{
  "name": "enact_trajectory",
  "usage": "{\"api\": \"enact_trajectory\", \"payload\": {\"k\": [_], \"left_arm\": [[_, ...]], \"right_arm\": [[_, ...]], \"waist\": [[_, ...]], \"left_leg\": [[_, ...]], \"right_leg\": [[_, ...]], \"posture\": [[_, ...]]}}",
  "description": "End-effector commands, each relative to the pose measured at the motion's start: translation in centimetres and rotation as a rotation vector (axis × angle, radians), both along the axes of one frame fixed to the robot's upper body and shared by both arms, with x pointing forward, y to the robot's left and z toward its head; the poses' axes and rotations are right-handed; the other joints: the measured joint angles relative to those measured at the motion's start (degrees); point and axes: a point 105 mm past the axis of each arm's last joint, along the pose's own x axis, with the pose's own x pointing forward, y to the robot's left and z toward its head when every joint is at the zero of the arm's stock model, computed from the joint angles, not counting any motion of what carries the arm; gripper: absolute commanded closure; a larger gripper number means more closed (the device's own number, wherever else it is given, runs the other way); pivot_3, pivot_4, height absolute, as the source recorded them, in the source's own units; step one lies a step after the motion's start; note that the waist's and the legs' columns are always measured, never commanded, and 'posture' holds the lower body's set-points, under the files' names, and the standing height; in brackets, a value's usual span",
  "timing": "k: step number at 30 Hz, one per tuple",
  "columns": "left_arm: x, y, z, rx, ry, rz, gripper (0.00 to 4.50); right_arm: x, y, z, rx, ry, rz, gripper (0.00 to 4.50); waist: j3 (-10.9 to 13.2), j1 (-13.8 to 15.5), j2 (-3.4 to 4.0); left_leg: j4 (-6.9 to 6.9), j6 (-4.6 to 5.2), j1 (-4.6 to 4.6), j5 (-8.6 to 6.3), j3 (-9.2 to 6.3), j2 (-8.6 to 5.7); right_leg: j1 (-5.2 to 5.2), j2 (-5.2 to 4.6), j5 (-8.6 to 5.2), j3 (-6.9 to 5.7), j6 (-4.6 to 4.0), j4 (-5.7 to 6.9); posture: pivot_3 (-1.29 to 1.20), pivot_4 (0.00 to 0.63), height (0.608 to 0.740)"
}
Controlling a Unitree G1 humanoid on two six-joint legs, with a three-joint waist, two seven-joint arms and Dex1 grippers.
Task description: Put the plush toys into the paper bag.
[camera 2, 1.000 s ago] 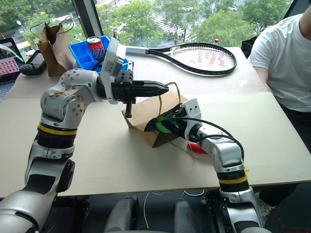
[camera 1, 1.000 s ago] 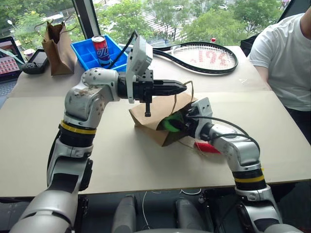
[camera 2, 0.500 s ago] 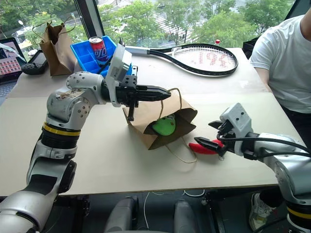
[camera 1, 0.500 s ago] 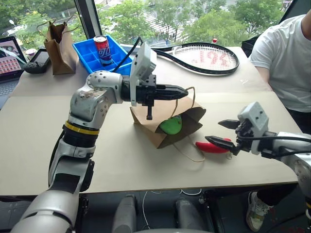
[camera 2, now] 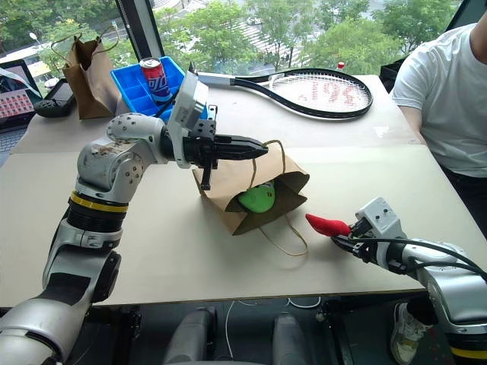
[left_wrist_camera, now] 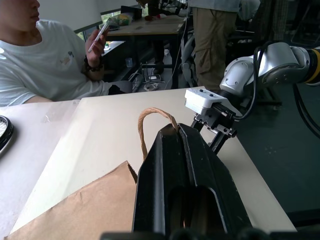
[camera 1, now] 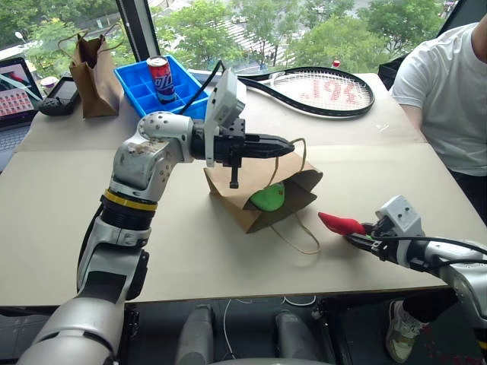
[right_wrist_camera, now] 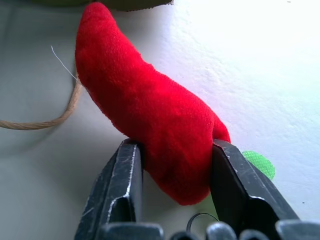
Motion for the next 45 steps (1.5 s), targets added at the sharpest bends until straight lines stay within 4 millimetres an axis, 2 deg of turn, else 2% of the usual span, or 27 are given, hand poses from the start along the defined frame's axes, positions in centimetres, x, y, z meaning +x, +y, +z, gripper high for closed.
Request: {"api": "enact_trajectory", "payload": {"k": [1, 2, 5, 8, 13, 17, 20, 25, 29, 35, 44, 45], "left_arm": [[-0.1, 0.0, 1.7, -0.021, -0.067, -0.002, 4.5], [-0.1, 0.0, 1.8, -0.023, -0.067, -0.003, 4.5], [-0.1, -0.2, 2.0, -0.03, -0.067, -0.008, 4.5], [-0.2, -0.5, 2.2, -0.04, -0.065, -0.016, 4.5], [-0.5, -0.9, 2.5, -0.047, -0.069, -0.032, 4.5], [-0.9, -0.9, 2.5, -0.056, -0.064, -0.035, 4.5], [-1.1, -1.0, 2.5, -0.059, -0.061, -0.034, 4.5], [-1.1, -0.8, 2.8, -0.066, -0.062, -0.027, 4.5], [-0.8, -0.5, 2.8, -0.071, -0.064, -0.011, 4.5], [-0.5, 0.1, 3.0, -0.08, -0.069, 0.015, 4.5], [-0.5, 0.3, 2.9, -0.088, -0.062, 0.035, 4.5], [-0.5, 0.3, 2.8, -0.089, -0.062, 0.036, 4.5]], "right_arm": [[-0.2, 0.3, 4.4, 0.001, -0.097, 0.063, 4.0], [-0.3, 1.0, 5.3, 0.011, -0.11, 0.097, 4.36], [0.0, 3.6, 6.6, -0.009, -0.129, 0.181, 4.44], [1.3, 5.2, 6.3, -0.055, -0.124, 0.175, 4.44], [4.0, 9.8, 5.4, -0.042, -0.129, 0.19, 4.44], [6.9, 11.2, 6.1, -0.056, -0.194, 0.114, 4.44], [7.9, 12.8, 7.0, -0.081, -0.247, 0.134, 4.44], [9.9, 15.2, 8.0, -0.247, -0.452, 0.191, 4.44], [11.5, 16.5, 7.1, -0.321, -0.626, 0.173, 4.44], [11.2, 18.4, 6.5, -0.321, -0.826, 0.292, 4.44], [9.5, 19.1, 6.9, -0.089, -0.796, 0.345, 4.44], [9.4, 19.1, 6.9, -0.068, -0.78, 0.348, 4.06]], "waist": [[0.0, 0.0, 0.0], [0.0, 0.0, 0.0], [0.0, -0.4, 0.0], [0.0, -0.7, -0.01], [0.0, -0.9, -0.01], [0.0, -0.8, 0.0], [0.0, -0.6, 0.0], [0.0, -0.7, 0.0], [0.0, -0.8, 0.0], [0.0, -0.8, 0.0], [0.0, -0.8, 0.0], [0.0, -0.8, 0.0]], "left_leg": [[0.01, 0.0, 0.0, 0.0, 0.0, 0.0], [0.01, 0.0, 0.0, 0.0, 0.0, -0.01], [0.01, 0.0, 0.06, 0.0, -0.02, 0.01], [0.0, 0.0, 0.07, 0.0, -0.15, 0.01], [-0.02, 0.0, 0.07, 0.0, -0.09, -0.01], [-0.05, 0.0, 0.04, 0.0, -0.07, -0.03], [-0.05, 0.0, -0.05, 0.0, -0.07, -0.05], [-0.05, 0.0, -0.1, 0.0, -0.07, -0.04], [-0.04, 0.0, -0.1, 0.0, -0.06, -0.05], [-0.06, 0.0, -0.16, 0.0, -0.06, -0.05], [-0.05, 0.0, -0.14, 0.01, -0.08, -0.04], [-0.04, 0.0, -0.14, 0.01, -0.08, -0.04]], "right_leg": [[0.0, 0.01, 0.0, 0.03, 0.0, -0.01], [0.01, 0.03, 0.0, 0.05, 0.0, 0.0], [-0.01, 0.16, -0.01, 0.2, 0.02, 0.01], [0.0, 0.36, -0.04, 0.37, 0.05, 0.01], [-0.08, 0.42, -0.04, 0.62, -0.1, 0.02], [-0.15, 0.45, 0.06, 0.71, -0.1, 0.04], [-0.15, 0.46, 0.04, 0.74, -0.06, 0.04], [-0.21, 0.5, 0.04, 0.75, -0.05, 0.05], [-0.23, 0.5, 0.04, 0.76, -0.05, 0.06], [-0.25, 0.5, 0.03, 0.76, -0.03, 0.04], [-0.19, 0.54, 0.03, 0.76, -0.03, 0.07], [-0.18, 0.53, 0.04, 0.77, -0.03, 0.06]], "posture": [[0.0, 0.15, 0.734], [0.0, 0.15, 0.734], [0.0, 0.15, 0.734], [0.0, 0.15, 0.734], [0.0, 0.15, 0.734], [0.0, 0.15, 0.734], [0.0, 0.15, 0.734], [0.0, 0.15, 0.734], [0.0, 0.15, 0.734], [0.0, 0.15, 0.734], [0.0, 0.15, 0.734], [0.0, 0.15, 0.734]]}}
